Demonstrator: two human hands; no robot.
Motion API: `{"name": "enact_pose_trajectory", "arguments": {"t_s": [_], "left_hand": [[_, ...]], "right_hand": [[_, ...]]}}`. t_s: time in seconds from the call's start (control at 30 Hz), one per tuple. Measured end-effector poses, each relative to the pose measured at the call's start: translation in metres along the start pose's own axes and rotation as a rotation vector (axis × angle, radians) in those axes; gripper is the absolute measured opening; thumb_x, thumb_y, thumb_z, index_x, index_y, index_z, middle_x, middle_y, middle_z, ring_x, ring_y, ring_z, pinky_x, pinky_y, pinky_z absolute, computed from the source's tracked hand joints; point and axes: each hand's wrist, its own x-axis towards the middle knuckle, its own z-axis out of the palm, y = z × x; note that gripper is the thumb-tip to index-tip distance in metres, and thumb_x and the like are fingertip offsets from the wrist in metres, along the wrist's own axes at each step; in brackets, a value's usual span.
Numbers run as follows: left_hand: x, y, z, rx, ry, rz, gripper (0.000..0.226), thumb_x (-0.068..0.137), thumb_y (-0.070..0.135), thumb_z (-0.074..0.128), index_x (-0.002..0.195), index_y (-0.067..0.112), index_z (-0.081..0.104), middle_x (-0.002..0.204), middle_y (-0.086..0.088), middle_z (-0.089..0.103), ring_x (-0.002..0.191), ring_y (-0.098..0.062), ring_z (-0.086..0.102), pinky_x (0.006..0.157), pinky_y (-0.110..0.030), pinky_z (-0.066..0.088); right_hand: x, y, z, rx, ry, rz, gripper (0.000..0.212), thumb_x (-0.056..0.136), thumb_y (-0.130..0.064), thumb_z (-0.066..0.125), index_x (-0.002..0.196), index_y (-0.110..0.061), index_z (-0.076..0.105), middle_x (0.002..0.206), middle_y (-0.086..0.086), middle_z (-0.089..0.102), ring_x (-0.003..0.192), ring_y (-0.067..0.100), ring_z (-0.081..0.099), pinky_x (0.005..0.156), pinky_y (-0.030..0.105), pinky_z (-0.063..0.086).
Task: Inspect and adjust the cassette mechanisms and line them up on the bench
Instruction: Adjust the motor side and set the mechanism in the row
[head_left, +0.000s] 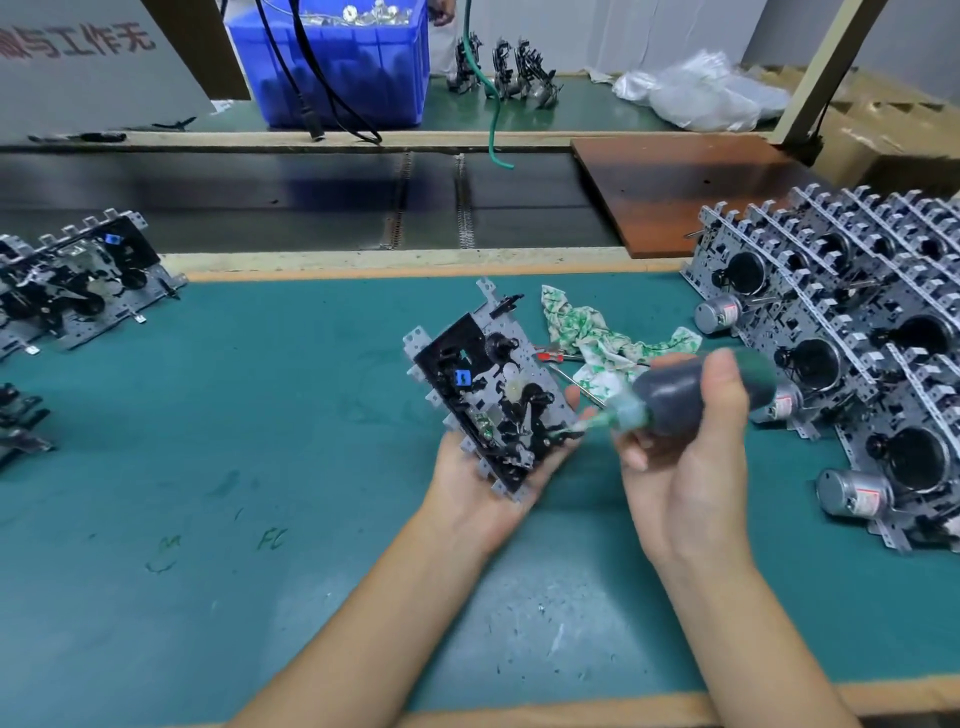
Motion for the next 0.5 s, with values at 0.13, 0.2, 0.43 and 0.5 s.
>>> {"name": "enact_pose_trajectory", "arguments": {"t_s": [0.13,0.2,0.43,0.5], "left_hand": [[0.002,0.017,-0.001,0.562,0.234,0.385,0.022,0.099,0.015,0.042,0.090,0.011,0.062,0.075,-0.008,0.067,0.064,-0.020,0.063,0.062,-0.034,0.055],[0.002,0.019,-0.003,0.934,0.323,0.616,0.013,0.096,0.012,0.050,0.086,0.020,0.053,0.079,-0.004,0.059,0.065,-0.015,0.051,0.062,-0.025,0.042],[0.002,0.011,-0.010,1.675,0.240,0.865,0.016,0.092,0.007,0.054,0.090,0.022,0.052,0.094,0.004,0.049,0.084,0.002,0.047,0.074,-0.012,0.033],[0.002,0.008,-0.012,1.791,0.241,0.881,0.014,0.091,0.010,0.058,0.100,0.020,0.055,0.094,0.007,0.051,0.088,-0.012,0.049,0.076,-0.025,0.035]], "right_hand": [[0.012,-0.011,-0.006,0.250,0.094,0.062,0.029,0.072,-0.047,0.057,0.075,-0.018,0.057,0.065,-0.003,0.053,0.049,0.004,0.044,0.036,0.012,0.034],[0.014,-0.013,-0.008,0.317,0.096,0.085,0.033,0.071,-0.047,0.058,0.080,-0.016,0.054,0.066,-0.003,0.053,0.048,0.004,0.043,0.039,0.012,0.037],[0.012,-0.007,-0.011,-0.034,0.091,0.009,0.036,0.069,-0.047,0.057,0.084,-0.015,0.059,0.059,-0.005,0.056,0.048,0.007,0.052,0.043,0.017,0.044],[0.012,-0.005,-0.011,-0.083,0.095,-0.008,0.037,0.070,-0.050,0.057,0.079,-0.014,0.056,0.055,-0.005,0.047,0.044,0.007,0.043,0.041,0.017,0.039]]}}
